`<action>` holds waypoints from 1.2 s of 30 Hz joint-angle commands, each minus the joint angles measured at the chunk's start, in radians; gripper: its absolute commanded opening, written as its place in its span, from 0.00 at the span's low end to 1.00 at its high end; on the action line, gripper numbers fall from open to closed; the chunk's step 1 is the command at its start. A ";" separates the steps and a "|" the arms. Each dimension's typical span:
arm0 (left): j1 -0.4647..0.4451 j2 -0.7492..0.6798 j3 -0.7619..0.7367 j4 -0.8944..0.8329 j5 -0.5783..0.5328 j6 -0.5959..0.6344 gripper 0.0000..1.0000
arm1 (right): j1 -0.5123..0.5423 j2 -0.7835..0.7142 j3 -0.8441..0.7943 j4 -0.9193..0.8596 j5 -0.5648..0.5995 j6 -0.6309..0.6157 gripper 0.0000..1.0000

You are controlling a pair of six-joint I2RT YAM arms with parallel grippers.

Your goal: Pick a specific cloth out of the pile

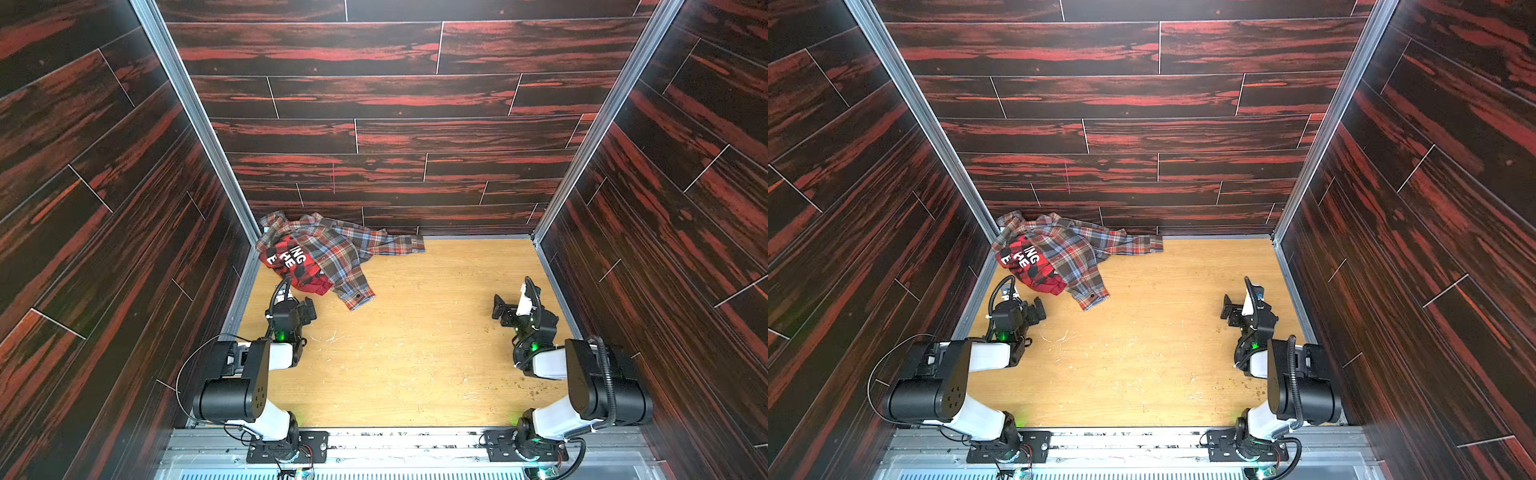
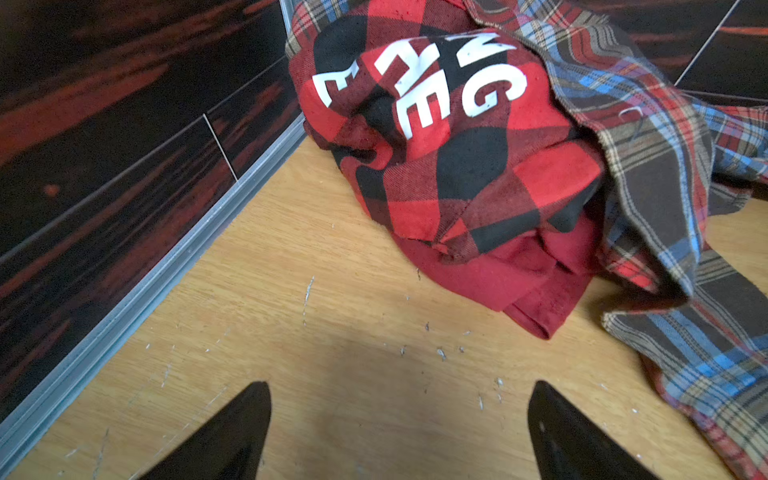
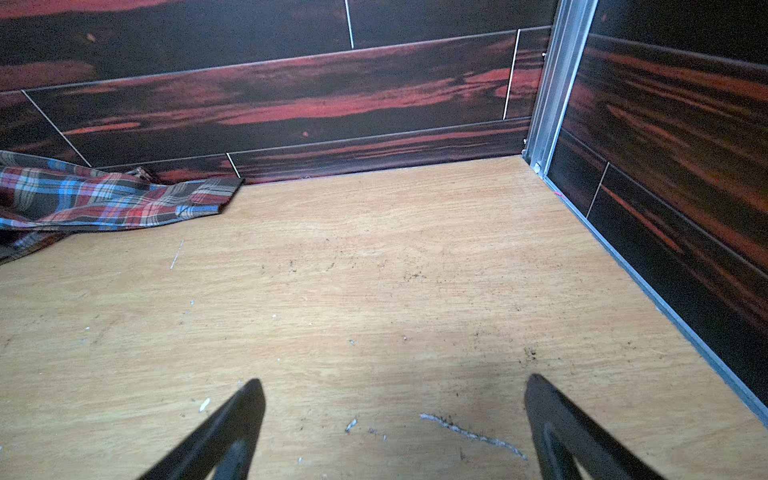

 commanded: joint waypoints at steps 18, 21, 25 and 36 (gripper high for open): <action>0.004 -0.018 0.013 -0.002 0.022 0.018 0.99 | -0.002 0.016 0.014 0.007 -0.008 0.011 0.97; 0.005 -0.019 0.012 -0.001 0.022 0.018 0.99 | -0.002 0.015 0.013 0.010 -0.009 0.011 0.97; -0.005 -0.070 -0.003 0.045 -0.024 0.024 0.97 | 0.001 -0.052 -0.022 0.029 0.016 0.020 0.93; -0.020 -0.310 0.457 -1.061 0.103 -0.259 0.51 | 0.119 -0.246 0.373 -0.657 -0.129 0.170 0.94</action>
